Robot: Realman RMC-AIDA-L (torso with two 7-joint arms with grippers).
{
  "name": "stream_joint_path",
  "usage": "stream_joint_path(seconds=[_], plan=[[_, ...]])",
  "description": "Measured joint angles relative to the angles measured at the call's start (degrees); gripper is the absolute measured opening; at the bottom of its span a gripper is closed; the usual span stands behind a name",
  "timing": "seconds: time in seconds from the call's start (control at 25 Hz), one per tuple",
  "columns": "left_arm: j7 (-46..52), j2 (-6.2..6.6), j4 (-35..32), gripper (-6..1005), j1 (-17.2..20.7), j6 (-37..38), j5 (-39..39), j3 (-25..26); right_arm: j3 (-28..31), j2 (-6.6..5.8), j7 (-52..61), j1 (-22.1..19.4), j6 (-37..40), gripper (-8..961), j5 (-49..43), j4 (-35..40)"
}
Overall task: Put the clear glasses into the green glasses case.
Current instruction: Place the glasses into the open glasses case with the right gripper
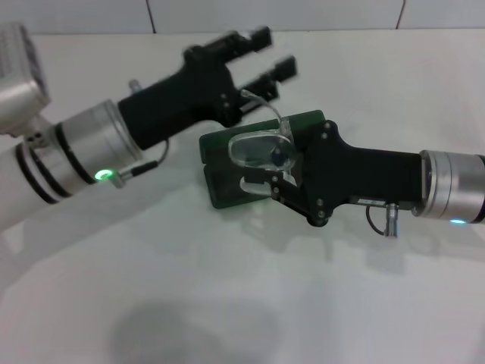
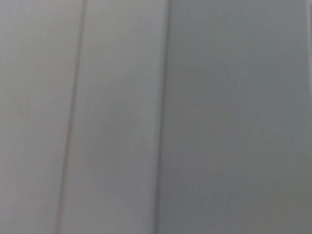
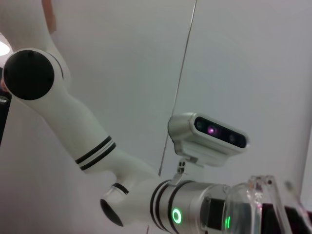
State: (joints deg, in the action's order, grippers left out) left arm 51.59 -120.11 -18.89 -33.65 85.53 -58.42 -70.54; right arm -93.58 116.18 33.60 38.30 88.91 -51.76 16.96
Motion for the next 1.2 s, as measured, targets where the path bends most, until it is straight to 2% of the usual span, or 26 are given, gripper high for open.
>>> stream_joint_path(seconds=[0.2, 0.4, 0.48, 0.64, 0.8, 0.92, 1.04, 1.2], plan=[[-3.89, 0.28, -0.1, 580, 2.78, -0.56, 6.29, 0.08, 0.16, -0.29, -0.17, -0.02, -1.51, 129, -0.02, 0.13], [-8.91, 0.42, -0.11, 580, 7.65, -2.17, 14.08, 0.13, -0.25, -0.3, 0.32, -0.4, -9.28, 129, -2.79, 4.23], [-11.24, 0.47, 0.0, 580, 9.84, -3.03, 17.43, 0.15, -0.27, -0.39, 2.11, -1.7, -12.5, 129, -5.62, 8.66], [-14.3, 0.48, 0.8, 580, 12.51, -3.96, 21.87, 0.15, -0.76, -0.4, 7.8, -7.94, -23.12, 130, -15.86, 25.91], [-15.23, 0.49, 1.32, 580, 13.65, -4.57, 23.36, 0.15, -7.41, -0.29, 14.1, -15.34, -38.48, 130, -28.46, 44.62], [-15.32, 0.49, 1.83, 580, 14.52, -4.74, 23.47, 0.15, -13.31, -0.3, 17.12, -18.04, -47.31, 130, -36.6, 51.9], [-15.39, 0.47, 2.69, 580, 14.22, -4.77, 23.47, 0.14, -17.68, -0.21, 19.41, -18.47, -53.75, 131, -41.78, 53.23], [-15.41, 0.44, 3.36, 580, 13.75, -4.77, 23.35, 0.14, -22.09, -0.1, 19.76, -17.21, -60.12, 131, -42.61, 51.29]])
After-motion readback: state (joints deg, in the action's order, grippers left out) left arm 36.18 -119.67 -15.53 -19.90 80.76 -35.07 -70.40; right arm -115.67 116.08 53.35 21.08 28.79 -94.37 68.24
